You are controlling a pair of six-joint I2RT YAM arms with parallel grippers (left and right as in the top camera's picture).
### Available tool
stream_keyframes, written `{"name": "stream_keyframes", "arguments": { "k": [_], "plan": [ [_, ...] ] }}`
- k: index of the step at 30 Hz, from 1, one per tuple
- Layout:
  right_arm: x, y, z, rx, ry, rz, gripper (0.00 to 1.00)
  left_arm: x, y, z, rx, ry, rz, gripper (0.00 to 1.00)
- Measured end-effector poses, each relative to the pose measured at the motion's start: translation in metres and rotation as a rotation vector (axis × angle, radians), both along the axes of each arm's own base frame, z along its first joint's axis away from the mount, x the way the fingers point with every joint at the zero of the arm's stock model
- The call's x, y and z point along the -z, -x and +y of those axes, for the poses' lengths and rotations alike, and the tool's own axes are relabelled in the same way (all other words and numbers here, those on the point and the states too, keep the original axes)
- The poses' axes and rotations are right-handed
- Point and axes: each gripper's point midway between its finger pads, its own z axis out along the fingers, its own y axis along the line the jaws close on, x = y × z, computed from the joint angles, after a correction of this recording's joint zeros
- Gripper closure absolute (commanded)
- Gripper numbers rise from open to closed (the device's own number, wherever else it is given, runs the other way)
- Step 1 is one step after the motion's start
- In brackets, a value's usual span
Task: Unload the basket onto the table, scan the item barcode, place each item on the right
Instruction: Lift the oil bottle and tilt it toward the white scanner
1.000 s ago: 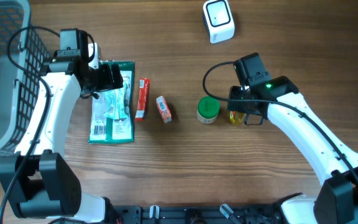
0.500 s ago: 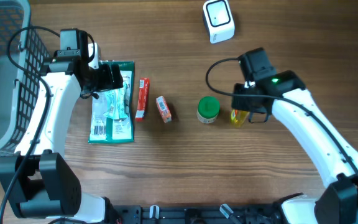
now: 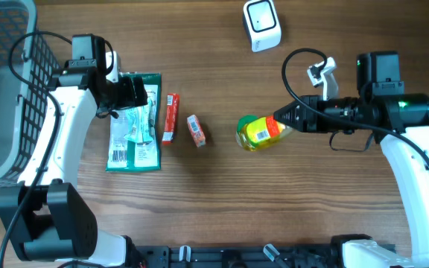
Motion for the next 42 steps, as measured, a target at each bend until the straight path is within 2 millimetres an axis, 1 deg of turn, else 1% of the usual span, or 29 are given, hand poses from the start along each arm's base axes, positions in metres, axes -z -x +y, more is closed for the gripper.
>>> {"name": "stream_keyframes", "arguments": {
  "k": [1, 5, 7, 8, 11, 13, 17, 20, 24, 27, 31, 39, 42],
  "plan": [
    [0.001, 0.003, 0.003, -0.011, -0.022, 0.011, 0.68, 0.000, 0.000, 0.000, 0.000, 0.000, 0.000, 0.00],
    [0.026, 0.018, 0.012, -0.058, -0.116, 0.073, 0.70, 0.000, 0.000, 0.000, 0.000, 0.000, -0.001, 0.00],
    [0.033, 0.026, 0.017, -0.081, -0.171, 0.092, 0.73, 0.000, 0.000, 0.000, 0.000, 0.000, 0.000, 0.00],
    [0.040, 0.033, 0.020, -0.092, -0.203, 0.122, 0.74, 0.000, 0.000, 0.000, 0.000, 0.000, 0.000, 0.00],
    [0.050, 0.046, 0.023, -0.104, -0.249, 0.178, 0.74, 0.000, 0.000, 0.000, 0.000, 0.000, 0.000, 0.00],
    [0.055, 0.058, 0.031, -0.137, -0.264, 0.215, 0.74, 0.000, 0.000, 0.000, 0.000, 0.000, 0.000, 0.00],
    [0.053, 0.073, 0.050, -0.228, -0.268, 0.214, 0.74, 0.000, 0.000, 0.000, 0.000, 0.000, 0.000, 0.00],
    [0.052, 0.080, 0.059, -0.269, -0.265, 0.209, 0.74, 0.000, 0.000, 0.000, 0.000, 0.000, 0.000, 0.00],
    [0.052, 0.079, 0.060, -0.271, -0.266, 0.209, 0.74, 0.000, 0.000, 0.000, 0.000, 0.000, 0.000, 0.00],
    [0.052, 0.079, 0.060, -0.261, -0.267, 0.226, 0.73, 0.000, 0.000, 0.000, 0.000, 0.000, 0.000, 0.00],
    [0.052, 0.080, 0.060, -0.254, -0.267, 0.241, 0.73, 0.000, 0.000, 0.000, 0.000, 0.000, 0.000, 0.00],
    [0.052, 0.099, 0.078, -0.340, -0.257, 0.258, 0.73, 0.000, 0.000, 0.000, 0.000, 0.000, 0.000, 0.00],
    [0.052, 0.099, 0.079, -0.343, -0.257, 0.257, 0.72, 0.000, 0.000, 0.000, 0.000, 0.000, 0.000, 0.00]
  ]
}}
